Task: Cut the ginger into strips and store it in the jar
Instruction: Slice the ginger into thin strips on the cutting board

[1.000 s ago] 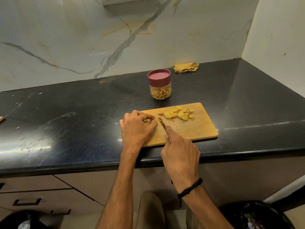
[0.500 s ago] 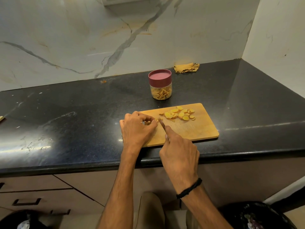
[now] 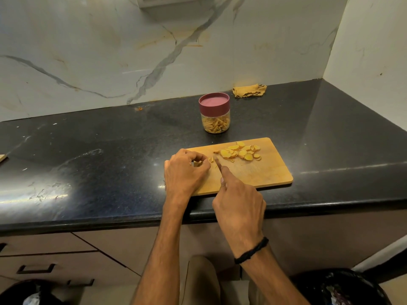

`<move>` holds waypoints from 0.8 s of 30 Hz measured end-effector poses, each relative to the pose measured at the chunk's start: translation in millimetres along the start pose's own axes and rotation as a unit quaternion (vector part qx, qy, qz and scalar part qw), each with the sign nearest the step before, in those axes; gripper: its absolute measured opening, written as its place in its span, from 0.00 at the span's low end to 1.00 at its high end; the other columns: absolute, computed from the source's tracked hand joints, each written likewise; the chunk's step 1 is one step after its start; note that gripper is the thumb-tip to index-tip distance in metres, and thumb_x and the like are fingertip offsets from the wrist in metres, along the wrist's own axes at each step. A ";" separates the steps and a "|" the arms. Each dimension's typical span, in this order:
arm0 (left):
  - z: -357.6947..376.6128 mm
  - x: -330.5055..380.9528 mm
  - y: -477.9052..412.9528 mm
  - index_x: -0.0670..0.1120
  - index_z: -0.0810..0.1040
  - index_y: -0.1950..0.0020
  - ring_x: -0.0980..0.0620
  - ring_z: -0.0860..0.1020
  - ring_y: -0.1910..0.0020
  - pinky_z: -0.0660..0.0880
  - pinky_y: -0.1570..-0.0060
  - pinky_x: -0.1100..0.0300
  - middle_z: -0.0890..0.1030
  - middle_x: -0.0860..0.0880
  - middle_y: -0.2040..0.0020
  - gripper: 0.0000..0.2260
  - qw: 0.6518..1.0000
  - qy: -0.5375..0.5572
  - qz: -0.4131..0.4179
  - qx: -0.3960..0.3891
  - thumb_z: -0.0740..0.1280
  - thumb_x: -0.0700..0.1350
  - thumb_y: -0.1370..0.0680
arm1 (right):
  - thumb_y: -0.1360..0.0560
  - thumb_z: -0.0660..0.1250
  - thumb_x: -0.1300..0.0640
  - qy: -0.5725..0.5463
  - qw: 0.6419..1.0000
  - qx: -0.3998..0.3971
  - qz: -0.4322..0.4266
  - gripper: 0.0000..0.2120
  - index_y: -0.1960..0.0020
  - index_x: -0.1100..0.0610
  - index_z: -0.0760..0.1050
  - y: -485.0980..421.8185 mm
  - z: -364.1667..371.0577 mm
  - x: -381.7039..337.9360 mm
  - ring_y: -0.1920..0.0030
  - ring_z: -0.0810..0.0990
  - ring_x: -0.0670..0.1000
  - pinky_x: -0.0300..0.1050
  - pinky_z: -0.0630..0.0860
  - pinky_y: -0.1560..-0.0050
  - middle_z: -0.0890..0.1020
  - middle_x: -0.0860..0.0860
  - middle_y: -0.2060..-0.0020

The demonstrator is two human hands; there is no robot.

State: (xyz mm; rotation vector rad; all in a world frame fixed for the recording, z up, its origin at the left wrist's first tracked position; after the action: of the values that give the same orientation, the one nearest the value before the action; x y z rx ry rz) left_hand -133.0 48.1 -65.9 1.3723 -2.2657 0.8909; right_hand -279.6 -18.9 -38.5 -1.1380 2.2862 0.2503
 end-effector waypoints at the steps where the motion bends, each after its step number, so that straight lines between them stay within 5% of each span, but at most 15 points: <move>1: -0.5 0.5 0.6 0.58 0.83 0.49 0.59 0.77 0.50 0.76 0.42 0.51 0.79 0.59 0.49 0.06 1.000 0.013 0.004 -0.001 0.71 0.56 0.25 | 0.18 0.56 0.52 0.002 1.000 0.003 0.008 0.25 0.22 0.45 0.53 -0.7 -0.9 2.1 0.58 0.70 0.46 0.41 0.66 0.58 0.72 0.47 0.58; 7: -12.6 4.0 4.6 0.51 0.79 0.34 0.64 0.78 0.57 0.71 0.57 0.75 0.80 0.60 0.56 0.14 0.994 0.100 -0.038 0.030 0.68 0.47 0.20 | 0.17 0.54 0.53 0.029 0.999 0.011 0.024 0.25 0.22 0.47 0.53 2.3 -0.8 6.0 0.61 0.69 0.46 0.41 0.64 0.61 0.72 0.47 0.60; 13: -17.6 -5.2 4.9 0.53 0.77 0.32 0.60 0.79 0.50 0.77 0.40 0.53 0.79 0.64 0.58 0.17 0.994 0.079 -0.077 0.023 0.69 0.44 0.21 | 0.17 0.55 0.52 0.018 1.000 0.005 -0.001 0.26 0.21 0.47 0.50 7.5 12.1 -1.2 0.60 0.69 0.46 0.41 0.65 0.59 0.72 0.47 0.59; 18: -21.7 -5.6 8.3 0.57 0.74 0.31 0.56 0.77 0.43 0.70 0.43 0.57 0.82 0.61 0.50 0.21 0.997 0.000 -0.074 -0.029 0.72 0.51 0.23 | 0.17 0.55 0.51 0.012 1.000 0.009 -0.001 0.27 0.21 0.46 0.49 8.2 14.3 -0.7 0.60 0.70 0.45 0.41 0.65 0.59 0.71 0.47 0.60; 24: -17.3 -1.4 7.8 0.57 0.75 0.31 0.52 0.77 0.41 0.70 0.35 0.47 0.83 0.61 0.52 0.21 0.997 -0.019 -0.065 -0.022 0.73 0.50 0.23 | 0.17 0.55 0.53 0.024 1.000 -0.012 0.002 0.28 0.21 0.47 0.47 11.5 18.4 -6.2 0.60 0.69 0.46 0.42 0.65 0.59 0.71 0.48 0.58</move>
State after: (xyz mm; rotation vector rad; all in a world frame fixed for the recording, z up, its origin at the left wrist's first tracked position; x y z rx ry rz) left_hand -139.7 63.2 -56.5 1.5094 -2.1802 0.7744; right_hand -278.2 -0.2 -51.1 -1.1633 2.3326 0.2561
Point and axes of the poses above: each hand's wrist, its own y-axis away from the middle knuckle, its own z-axis out of the palm, x = y × z, the point moved 3 cm from there along -y, towards the middle knuckle
